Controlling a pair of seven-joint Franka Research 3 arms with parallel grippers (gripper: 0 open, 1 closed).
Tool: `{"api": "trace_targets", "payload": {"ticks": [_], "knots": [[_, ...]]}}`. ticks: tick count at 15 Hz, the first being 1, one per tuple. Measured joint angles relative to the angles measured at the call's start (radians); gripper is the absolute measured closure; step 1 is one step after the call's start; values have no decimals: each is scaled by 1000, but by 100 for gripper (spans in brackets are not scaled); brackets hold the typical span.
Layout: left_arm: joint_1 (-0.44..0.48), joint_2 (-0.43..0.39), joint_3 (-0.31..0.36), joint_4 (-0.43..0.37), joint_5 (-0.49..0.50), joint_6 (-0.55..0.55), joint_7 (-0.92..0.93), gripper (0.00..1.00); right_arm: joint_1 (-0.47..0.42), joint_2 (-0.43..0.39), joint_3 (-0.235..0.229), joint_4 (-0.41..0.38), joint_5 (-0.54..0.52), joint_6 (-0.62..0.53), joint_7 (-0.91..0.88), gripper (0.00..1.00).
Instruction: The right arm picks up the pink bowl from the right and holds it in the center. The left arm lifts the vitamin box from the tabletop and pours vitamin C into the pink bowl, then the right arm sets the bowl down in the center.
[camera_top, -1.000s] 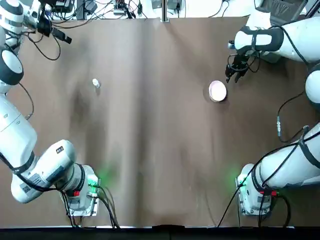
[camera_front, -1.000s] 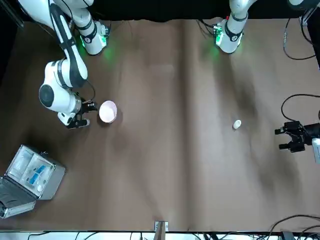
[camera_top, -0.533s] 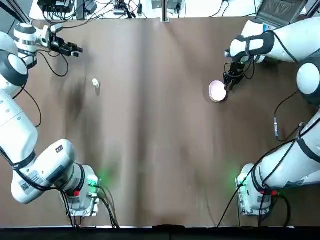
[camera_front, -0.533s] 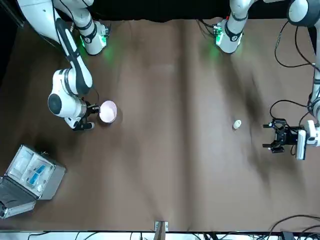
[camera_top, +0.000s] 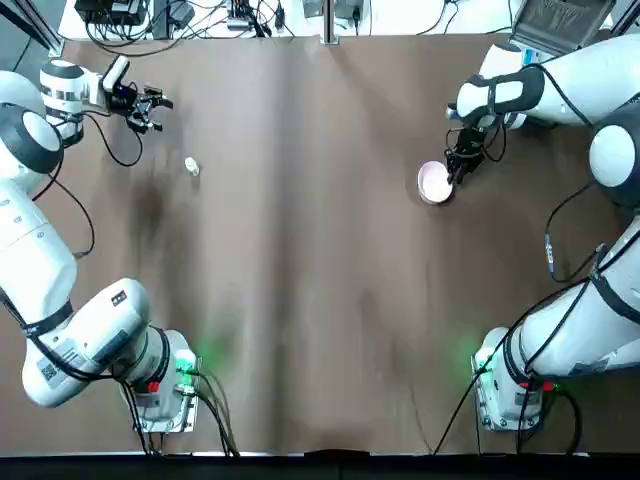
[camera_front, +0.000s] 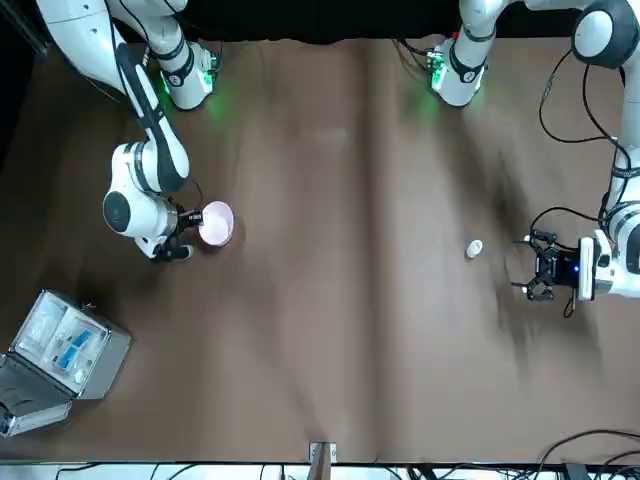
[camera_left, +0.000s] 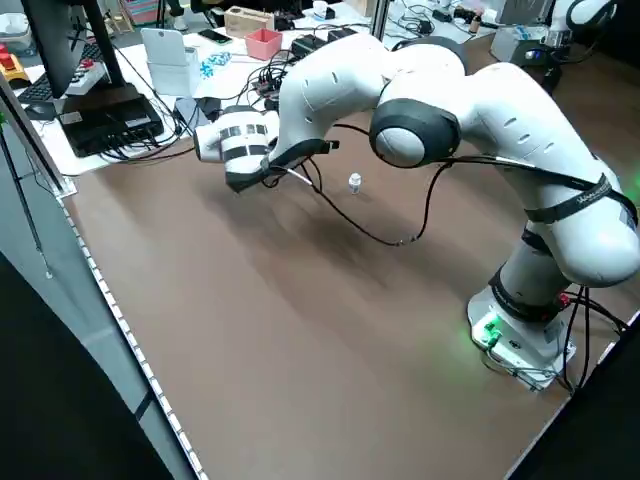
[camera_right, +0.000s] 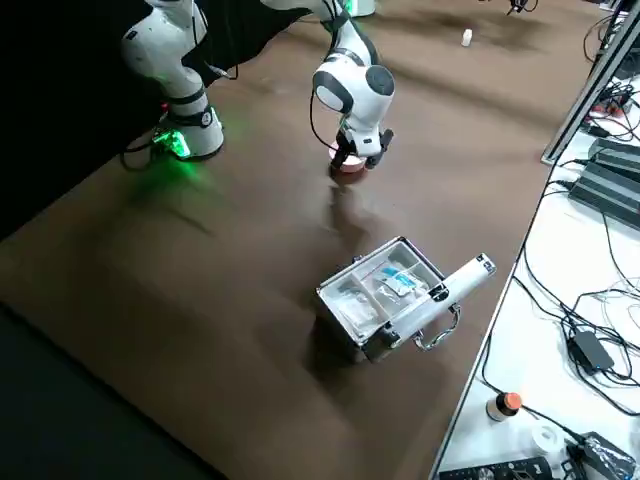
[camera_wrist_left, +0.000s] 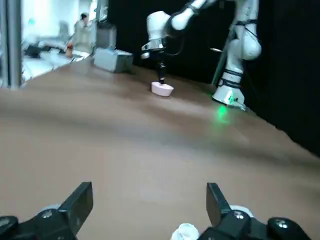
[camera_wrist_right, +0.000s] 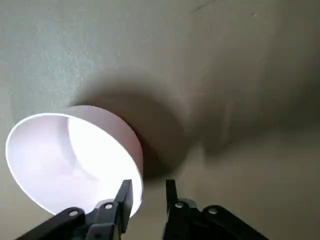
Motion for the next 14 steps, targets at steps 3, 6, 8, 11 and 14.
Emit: {"api": "trace_targets", "payload": {"ticks": [3,6,8,11,14], "knots": [[0,19,1,-11,1,-14,151,0,4,14,0,0,0,0,0,71],[4,39,5,-29,2,-15,225,0,5,20,0,1,0,0,0,74],[4,58,6,-34,12,-15,233,0,5,20,0,1,1,0,0,80],[2,86,6,-35,52,-7,239,0,5,20,0,3,1,0,1,89],[0,99,6,-35,90,5,240,0,5,19,0,5,2,-4,1,98]]}}
